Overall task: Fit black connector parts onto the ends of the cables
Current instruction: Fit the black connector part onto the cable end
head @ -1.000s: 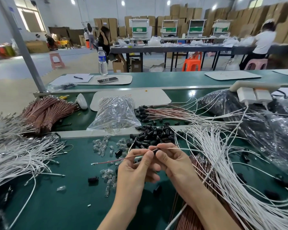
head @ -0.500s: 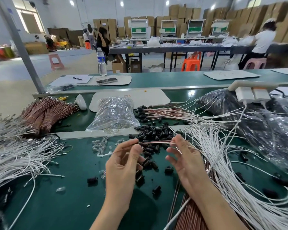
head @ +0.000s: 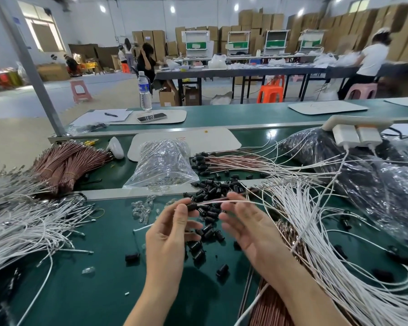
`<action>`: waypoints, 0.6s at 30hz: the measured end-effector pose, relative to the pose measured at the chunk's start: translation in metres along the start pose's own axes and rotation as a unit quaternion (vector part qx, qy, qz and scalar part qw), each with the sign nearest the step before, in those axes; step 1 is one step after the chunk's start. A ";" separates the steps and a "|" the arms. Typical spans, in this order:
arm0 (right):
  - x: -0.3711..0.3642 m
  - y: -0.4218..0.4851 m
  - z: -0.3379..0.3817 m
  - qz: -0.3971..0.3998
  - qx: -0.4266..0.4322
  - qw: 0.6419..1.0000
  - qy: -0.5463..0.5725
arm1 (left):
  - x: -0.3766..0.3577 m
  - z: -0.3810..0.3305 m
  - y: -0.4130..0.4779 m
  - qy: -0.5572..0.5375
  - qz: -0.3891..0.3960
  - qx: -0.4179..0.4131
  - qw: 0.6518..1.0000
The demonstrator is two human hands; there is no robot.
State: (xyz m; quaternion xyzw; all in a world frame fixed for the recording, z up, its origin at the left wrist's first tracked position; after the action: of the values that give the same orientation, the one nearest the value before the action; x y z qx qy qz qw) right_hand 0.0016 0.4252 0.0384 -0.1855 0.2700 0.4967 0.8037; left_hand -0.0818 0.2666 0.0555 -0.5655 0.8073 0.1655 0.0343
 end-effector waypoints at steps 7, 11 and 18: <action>-0.008 0.000 0.002 -0.026 0.053 0.991 -0.122 | -0.015 0.005 -0.005 0.035 0.041 -0.002 0.999; 0.007 0.001 0.013 -0.077 0.066 0.991 -0.091 | -0.003 0.001 0.000 0.017 0.001 -0.010 1.000; 0.034 -0.002 0.032 -0.126 0.089 0.988 0.027 | 0.015 -0.004 0.005 -0.009 -0.047 -0.008 0.999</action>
State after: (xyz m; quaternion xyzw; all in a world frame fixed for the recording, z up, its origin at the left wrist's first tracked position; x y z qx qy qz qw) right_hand 0.0236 0.4660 0.0425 -0.1592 0.3086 0.3603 0.8658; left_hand -0.0909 0.2537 0.0568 -0.6012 0.7784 0.1753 0.0448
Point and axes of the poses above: each hand's wrist, its own y-axis towards the middle knuckle, its own x-axis out of the back of the hand, z = x × y, the point moved 8 cm from there along y, towards the middle knuckle, and after that the axes turned 1 degree about -x, right-handed, at the moved point
